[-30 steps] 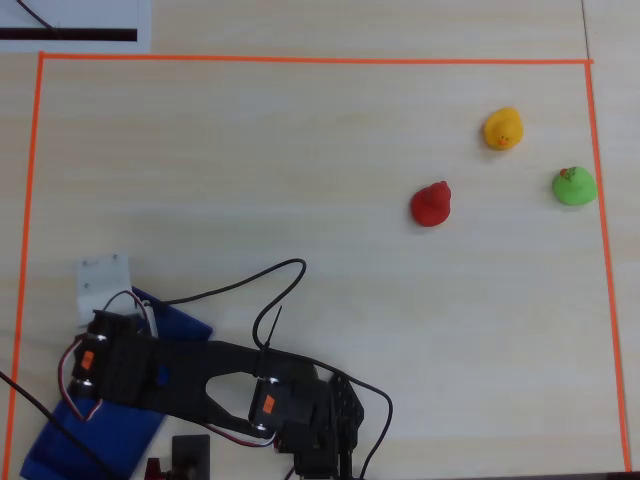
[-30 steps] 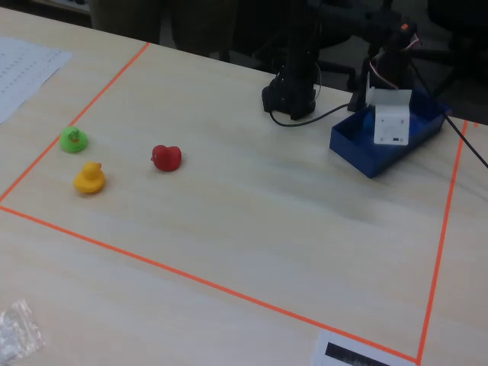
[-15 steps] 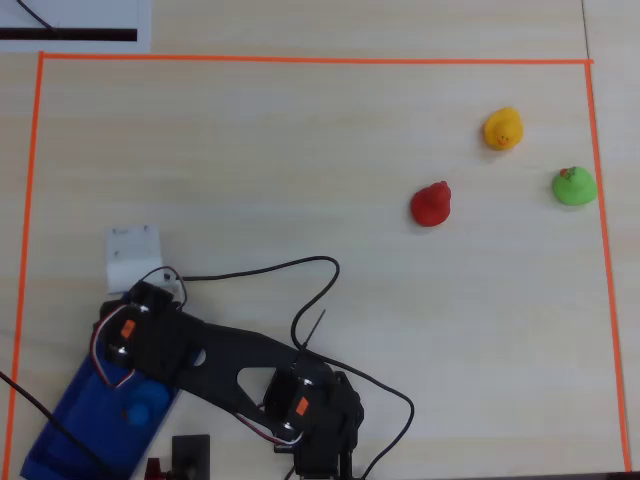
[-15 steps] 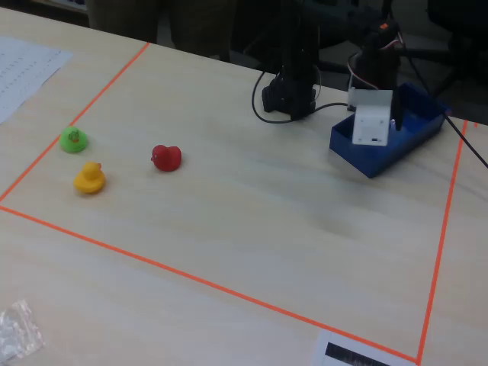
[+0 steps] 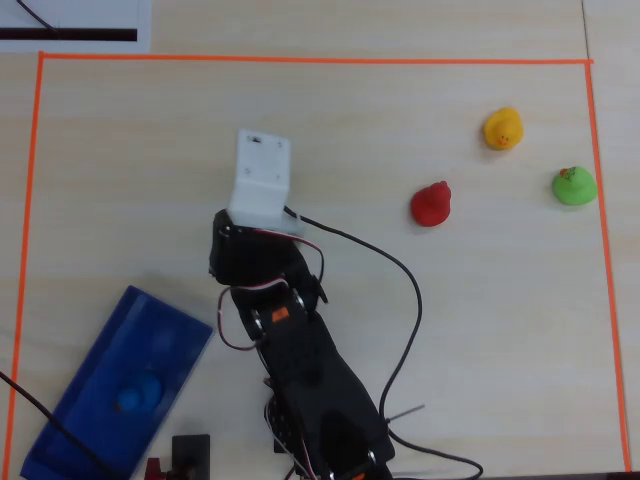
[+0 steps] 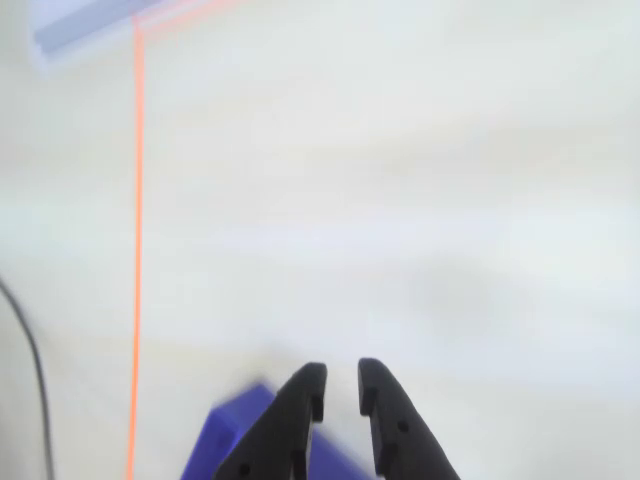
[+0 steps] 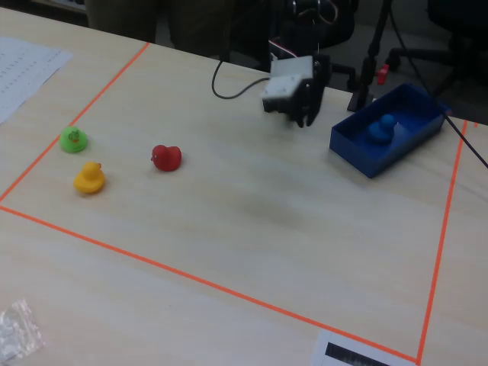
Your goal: Grasp blue duck and put it into box.
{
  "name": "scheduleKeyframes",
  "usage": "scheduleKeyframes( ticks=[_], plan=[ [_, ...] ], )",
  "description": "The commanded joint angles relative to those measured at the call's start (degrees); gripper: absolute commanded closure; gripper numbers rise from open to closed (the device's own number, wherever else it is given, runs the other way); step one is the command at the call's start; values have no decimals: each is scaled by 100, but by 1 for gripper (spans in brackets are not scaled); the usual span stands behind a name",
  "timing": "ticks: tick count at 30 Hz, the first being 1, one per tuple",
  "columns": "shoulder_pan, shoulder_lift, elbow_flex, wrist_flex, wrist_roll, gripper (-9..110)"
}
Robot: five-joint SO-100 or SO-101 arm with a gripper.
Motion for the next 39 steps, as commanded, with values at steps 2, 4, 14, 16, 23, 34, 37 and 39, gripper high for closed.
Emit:
scheduleKeyframes(
  ticks=[2, 4, 14, 16, 23, 34, 37, 39],
  plan=[
    [1151, 2215, 1863, -1204, -712, 101],
    [1468, 2900, 2628, -1424, -967, 101],
    [2013, 4017, 5036, -1406, -1644, 101],
    [1978, 4017, 5036, -747, -1758, 101],
    [1978, 4017, 5036, 1652, -2610, 101],
    [2004, 4017, 5045, 1652, -2549, 96],
    [2004, 4017, 5045, 1652, -2549, 96],
    [2004, 4017, 5045, 1652, -2549, 96]
  ],
)
